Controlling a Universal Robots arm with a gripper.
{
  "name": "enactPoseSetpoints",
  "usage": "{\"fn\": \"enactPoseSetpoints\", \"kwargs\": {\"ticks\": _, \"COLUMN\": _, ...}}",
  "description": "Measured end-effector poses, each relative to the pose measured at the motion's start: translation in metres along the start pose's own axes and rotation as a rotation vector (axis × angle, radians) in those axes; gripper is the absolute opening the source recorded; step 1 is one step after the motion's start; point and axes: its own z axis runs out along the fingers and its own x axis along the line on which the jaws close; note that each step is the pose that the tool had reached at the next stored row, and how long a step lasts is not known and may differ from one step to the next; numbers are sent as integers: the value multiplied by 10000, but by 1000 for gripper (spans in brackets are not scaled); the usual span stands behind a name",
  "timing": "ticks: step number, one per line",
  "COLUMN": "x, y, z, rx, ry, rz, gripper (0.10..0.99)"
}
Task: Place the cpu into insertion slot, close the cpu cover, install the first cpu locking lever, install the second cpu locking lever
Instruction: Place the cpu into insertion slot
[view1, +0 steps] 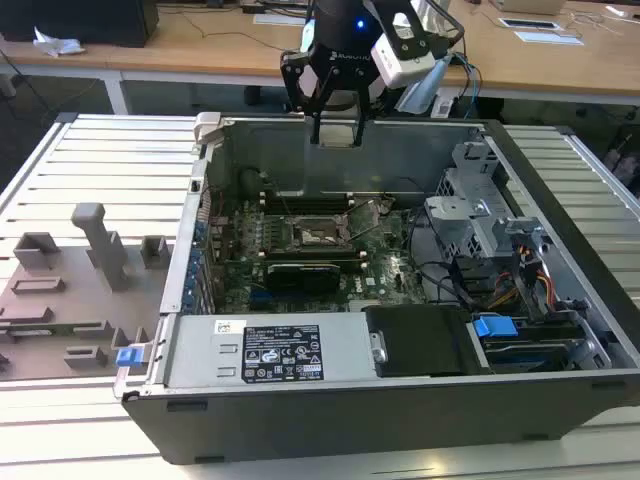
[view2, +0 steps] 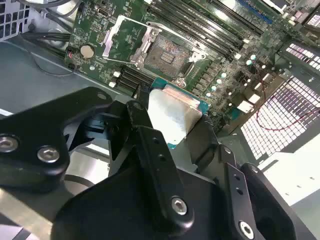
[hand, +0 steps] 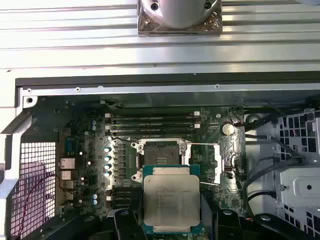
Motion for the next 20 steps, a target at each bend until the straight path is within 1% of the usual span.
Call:
{"fn": "enactPoseSetpoints", "kwargs": {"ticks": 5, "x": -1, "y": -4, "z": 47, "rx": 0, "ry": 0, "rz": 0, "gripper": 541}}
{"fn": "enactPoseSetpoints", "kwargs": {"ticks": 20, "x": -2, "y": -11, "z": 126, "rx": 0, "ry": 0, "rz": 0, "gripper": 541}}
